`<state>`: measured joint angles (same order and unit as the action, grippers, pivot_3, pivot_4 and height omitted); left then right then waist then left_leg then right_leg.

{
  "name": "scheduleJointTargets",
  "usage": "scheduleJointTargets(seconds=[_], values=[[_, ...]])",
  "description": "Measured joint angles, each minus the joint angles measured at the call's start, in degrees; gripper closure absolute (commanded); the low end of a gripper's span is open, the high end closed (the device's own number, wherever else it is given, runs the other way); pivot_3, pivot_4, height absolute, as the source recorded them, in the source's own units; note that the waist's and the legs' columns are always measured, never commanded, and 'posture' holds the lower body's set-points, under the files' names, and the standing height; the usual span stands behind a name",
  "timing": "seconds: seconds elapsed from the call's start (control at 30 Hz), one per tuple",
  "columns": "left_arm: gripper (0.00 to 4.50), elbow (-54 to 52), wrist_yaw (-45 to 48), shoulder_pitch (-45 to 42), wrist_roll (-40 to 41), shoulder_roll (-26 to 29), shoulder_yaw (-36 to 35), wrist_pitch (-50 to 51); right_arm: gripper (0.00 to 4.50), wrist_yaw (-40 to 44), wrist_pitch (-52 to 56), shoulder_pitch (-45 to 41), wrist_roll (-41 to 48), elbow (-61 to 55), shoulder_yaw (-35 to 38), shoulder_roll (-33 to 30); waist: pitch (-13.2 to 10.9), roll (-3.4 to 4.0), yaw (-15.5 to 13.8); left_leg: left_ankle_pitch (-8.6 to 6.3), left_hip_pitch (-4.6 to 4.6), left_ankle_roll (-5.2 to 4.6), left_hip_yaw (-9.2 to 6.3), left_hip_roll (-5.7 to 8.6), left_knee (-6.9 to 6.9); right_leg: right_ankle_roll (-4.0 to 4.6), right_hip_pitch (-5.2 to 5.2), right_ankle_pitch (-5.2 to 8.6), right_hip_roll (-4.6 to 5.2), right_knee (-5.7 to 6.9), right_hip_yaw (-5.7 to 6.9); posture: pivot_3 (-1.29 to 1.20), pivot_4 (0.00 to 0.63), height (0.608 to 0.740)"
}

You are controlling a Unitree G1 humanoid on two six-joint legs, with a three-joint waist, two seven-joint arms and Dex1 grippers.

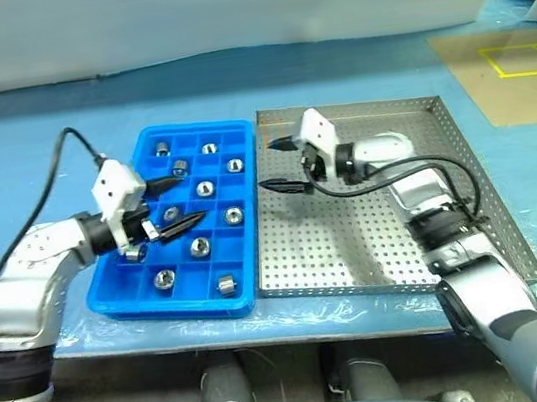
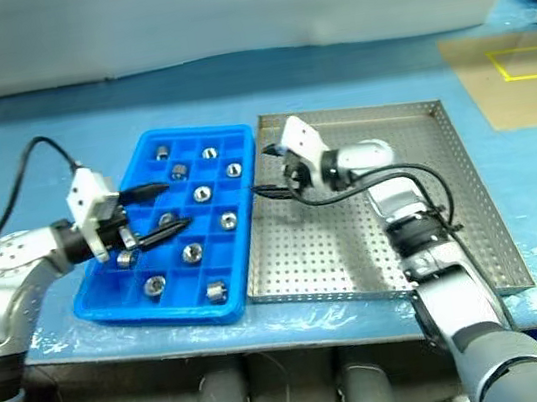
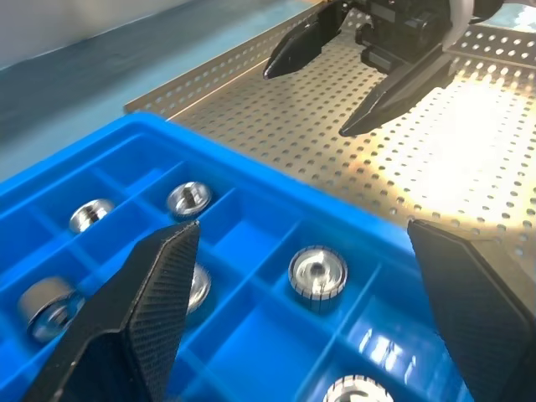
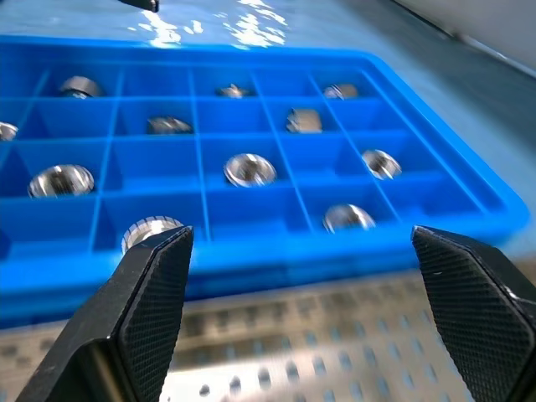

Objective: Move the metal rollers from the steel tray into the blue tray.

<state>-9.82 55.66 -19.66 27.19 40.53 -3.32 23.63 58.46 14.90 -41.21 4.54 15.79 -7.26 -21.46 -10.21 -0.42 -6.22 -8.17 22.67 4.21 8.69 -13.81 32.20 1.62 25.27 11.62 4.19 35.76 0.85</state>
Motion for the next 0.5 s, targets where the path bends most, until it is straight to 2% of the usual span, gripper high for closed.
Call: scheduleJointTargets(seconds=[0.2, 0.5], values=[[0.26, 2.06, -0.72, -2.27, -2.46, -5.54, 4.15, -1.97, 0.17, -2.52, 5.89, 5.51, 2.30, -7.91, 1.67, -3.16, 0.01, 0.02, 1.06, 0.02, -0.16, 0.01, 0.03, 0.00, -0.01, 0.02, -0.03, -0.02, 0.00, 0.05, -0.06, 0.06, 0.150, 0.740], [0.26, 3.27, -2.85, -2.26, -4.48, -9.00, 4.82, -3.67, 0.17, -4.64, 7.18, 5.82, 3.47, -8.30, 1.68, -4.00, 0.01, 0.02, 0.53, 0.01, -0.16, -0.01, 0.03, 0.04, 0.01, 0.03, -0.11, -0.02, 0.03, 0.01, -0.04, 0.06, 0.150, 0.740]])
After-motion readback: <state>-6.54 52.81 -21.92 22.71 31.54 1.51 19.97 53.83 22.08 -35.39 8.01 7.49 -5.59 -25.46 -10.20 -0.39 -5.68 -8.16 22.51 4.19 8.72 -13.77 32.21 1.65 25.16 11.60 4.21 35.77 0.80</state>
